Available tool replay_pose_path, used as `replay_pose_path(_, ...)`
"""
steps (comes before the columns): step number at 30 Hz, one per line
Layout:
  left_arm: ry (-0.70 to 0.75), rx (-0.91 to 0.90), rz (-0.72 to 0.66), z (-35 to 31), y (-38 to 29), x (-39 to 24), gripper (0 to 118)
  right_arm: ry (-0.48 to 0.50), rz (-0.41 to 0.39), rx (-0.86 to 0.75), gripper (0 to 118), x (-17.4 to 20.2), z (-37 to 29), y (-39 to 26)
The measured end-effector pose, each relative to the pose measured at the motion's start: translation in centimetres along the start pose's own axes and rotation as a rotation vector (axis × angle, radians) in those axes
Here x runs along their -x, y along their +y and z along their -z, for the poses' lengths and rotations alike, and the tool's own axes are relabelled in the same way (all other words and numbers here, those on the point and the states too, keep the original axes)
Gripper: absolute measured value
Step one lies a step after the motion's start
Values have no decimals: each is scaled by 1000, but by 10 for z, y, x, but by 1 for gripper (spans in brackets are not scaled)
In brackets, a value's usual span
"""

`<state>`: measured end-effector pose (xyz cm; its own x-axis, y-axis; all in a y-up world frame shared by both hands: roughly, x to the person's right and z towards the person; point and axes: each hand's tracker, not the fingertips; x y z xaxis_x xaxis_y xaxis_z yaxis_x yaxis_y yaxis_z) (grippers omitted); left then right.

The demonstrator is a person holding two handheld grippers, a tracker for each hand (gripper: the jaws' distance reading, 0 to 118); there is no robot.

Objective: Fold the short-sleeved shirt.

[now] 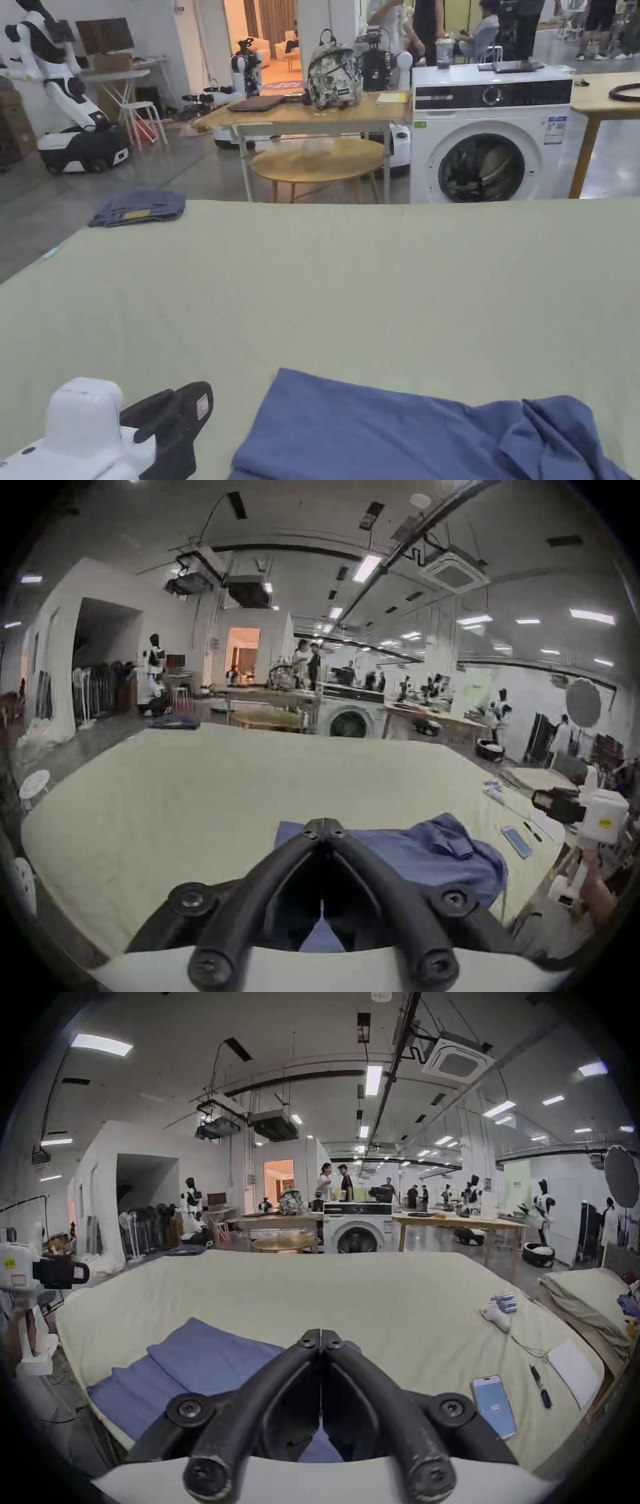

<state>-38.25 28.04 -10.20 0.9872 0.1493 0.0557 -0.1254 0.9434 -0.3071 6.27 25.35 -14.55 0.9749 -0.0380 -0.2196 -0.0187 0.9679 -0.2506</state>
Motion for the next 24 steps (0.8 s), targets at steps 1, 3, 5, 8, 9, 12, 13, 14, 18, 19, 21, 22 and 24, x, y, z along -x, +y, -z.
replay_pose_path(1,26,49,7,5,0,0,0,-1,1,0,0,0,0,0)
replay_pose_path(3,51,76,28,19,1,0,3,-2,3,4,0,0,0,-1)
replay_pose_path(5,32,132,8,42,7,7,26,-16,-7,13,0,0,0,-6)
replay_pose_path(8,5,239,-49,95,20,21,52,-16,-15,44,0,-4,1,-14)
replay_pose_path(9,9,272,-80,118,24,27,57,-16,-17,61,0,-7,2,-19)
replay_pose_path(12,-58,424,-151,186,28,35,70,-34,-20,97,0,-14,4,-30)
replay_pose_path(13,-66,455,-170,208,24,37,70,-41,-12,115,0,-18,5,-33)
replay_pose_path(14,-81,511,-218,234,19,51,70,-45,-3,130,0,-22,6,-36)
replay_pose_path(18,-8,630,-201,308,-6,57,64,-80,9,175,0,-36,9,-43)
replay_pose_path(19,9,655,-168,321,-12,57,50,-84,16,182,0,-40,8,-43)
replay_pose_path(21,65,711,-128,345,-27,58,34,-88,60,198,0,-52,6,-45)
replay_pose_path(22,68,743,-130,353,-36,57,32,-103,75,202,0,-57,4,-47)
replay_pose_path(24,108,770,-129,358,-46,58,20,-152,90,211,0,-65,0,-50)
